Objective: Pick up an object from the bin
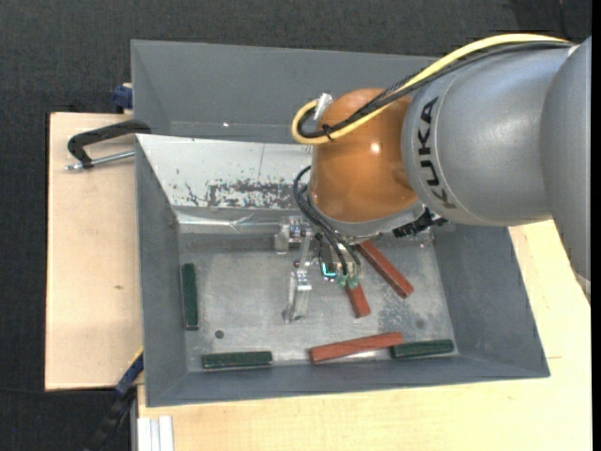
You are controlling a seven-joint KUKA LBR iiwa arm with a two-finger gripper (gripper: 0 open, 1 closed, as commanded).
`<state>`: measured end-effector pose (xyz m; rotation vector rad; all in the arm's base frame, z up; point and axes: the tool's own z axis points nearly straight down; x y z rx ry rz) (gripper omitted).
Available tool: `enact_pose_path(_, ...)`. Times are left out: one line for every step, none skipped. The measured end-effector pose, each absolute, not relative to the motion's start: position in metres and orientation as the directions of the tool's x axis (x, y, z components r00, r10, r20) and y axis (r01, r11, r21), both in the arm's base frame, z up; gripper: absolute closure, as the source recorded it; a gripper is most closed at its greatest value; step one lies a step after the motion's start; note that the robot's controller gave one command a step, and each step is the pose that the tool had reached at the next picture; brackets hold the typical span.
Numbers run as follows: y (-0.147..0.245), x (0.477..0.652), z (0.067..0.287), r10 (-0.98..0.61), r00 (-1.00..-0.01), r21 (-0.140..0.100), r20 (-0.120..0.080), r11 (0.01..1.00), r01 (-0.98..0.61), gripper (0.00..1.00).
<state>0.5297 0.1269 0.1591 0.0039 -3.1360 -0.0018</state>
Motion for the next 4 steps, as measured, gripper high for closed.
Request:
enact_pose_path(0.126, 0.532, 0.163, -0.001, -1.000, 0.002, -0.002, 1.000, -0.001, 0.00)
enact_pose_path(0.074, 0.536, 0.120, -0.030, -1.000, 0.003, -0.006, 1.000, -0.030, 0.00)
enact_pose_path(0.059, 0.538, 0.146, -0.112, -0.994, 0.000, 0.007, 0.994, -0.112, 0.00)
enact_pose_path(0.024, 0.548, 0.135, -0.272, -0.962, -0.002, -0.018, 0.962, -0.272, 0.00)
